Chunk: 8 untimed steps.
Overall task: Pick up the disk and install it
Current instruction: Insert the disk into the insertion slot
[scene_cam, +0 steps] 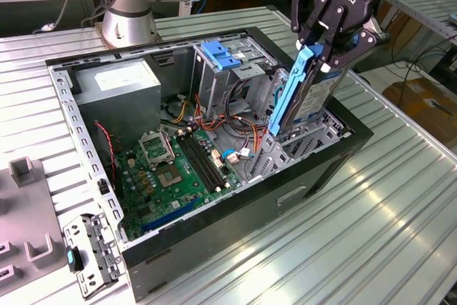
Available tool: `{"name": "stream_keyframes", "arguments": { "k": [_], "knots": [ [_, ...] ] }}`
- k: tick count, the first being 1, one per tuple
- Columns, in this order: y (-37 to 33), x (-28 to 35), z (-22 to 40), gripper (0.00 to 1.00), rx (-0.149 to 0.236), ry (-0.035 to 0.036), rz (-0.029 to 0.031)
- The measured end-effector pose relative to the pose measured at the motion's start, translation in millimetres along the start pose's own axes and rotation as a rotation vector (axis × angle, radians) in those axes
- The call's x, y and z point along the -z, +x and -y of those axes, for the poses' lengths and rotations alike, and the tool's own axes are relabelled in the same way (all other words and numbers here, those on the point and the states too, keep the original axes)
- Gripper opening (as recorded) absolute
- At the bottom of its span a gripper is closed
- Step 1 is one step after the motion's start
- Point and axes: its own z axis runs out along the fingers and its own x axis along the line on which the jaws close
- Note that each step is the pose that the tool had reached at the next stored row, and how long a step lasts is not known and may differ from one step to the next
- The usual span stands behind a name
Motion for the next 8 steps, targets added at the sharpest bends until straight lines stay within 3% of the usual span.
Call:
{"name": "stream_keyframes", "arguments": {
  "k": [3,8],
  "knots": [
    [0.1,-1.0,0.0,0.37,0.000,0.0001,-0.0056],
    [0.1,-3.4,0.0,0.37,0.000,0.0001,-0.0067]
  ]
}}
